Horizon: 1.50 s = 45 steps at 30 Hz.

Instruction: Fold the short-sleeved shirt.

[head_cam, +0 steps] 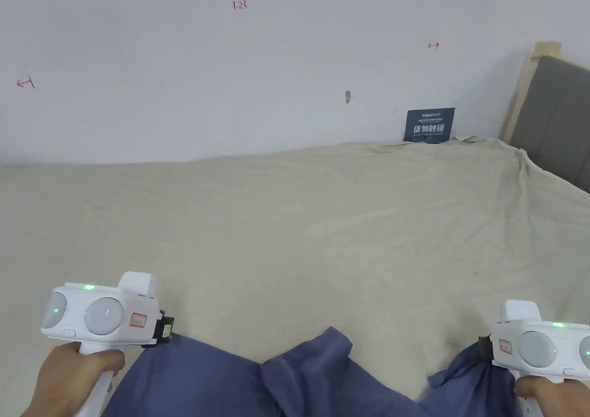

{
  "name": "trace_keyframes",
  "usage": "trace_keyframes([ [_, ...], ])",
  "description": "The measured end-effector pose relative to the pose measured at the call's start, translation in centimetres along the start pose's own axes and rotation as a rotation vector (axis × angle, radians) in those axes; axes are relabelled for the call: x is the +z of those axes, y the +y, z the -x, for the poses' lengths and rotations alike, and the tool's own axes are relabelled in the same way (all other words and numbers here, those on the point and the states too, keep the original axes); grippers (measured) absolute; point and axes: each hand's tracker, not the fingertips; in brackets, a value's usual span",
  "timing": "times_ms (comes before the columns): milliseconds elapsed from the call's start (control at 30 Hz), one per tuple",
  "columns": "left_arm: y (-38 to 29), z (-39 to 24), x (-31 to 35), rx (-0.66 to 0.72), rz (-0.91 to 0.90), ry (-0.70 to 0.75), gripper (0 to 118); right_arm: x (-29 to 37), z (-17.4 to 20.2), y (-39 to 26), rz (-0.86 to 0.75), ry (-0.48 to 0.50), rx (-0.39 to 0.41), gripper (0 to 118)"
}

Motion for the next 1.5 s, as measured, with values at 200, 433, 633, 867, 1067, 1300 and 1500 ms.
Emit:
trace_keyframes([
  [200,0.4,0.1,1.1,0.043,-0.032,0.014,0,3.0,-0.7,2.5,-0.092,0.008,0.008,2],
  [433,2.7,1.4,4.0,0.141,-0.153,0.077,0,7.2,-1.7,7.3,-0.278,0.007,-0.057,2],
  [633,4.8,3.8,10.0,0.165,-0.321,0.09,0,13.3,-0.9,10.3,-0.468,0.031,-0.057,2],
  [867,7.9,5.3,20.0,0.151,-0.578,0.128,0,21.8,-0.8,13.9,-0.725,0.046,-0.07,2],
  [1067,9.6,5.8,29.8,0.103,-0.713,0.187,0,29.2,-0.5,16.9,-0.849,0.079,-0.064,2],
  [1300,11.3,5.6,38.0,0.103,-0.783,0.244,0,34.9,0.1,20.8,-0.915,0.102,-0.059,2],
  [1500,12.8,7.9,38.0,0.103,-0.783,0.289,0,35.1,1.4,22.4,-0.912,0.107,-0.048,2],
])
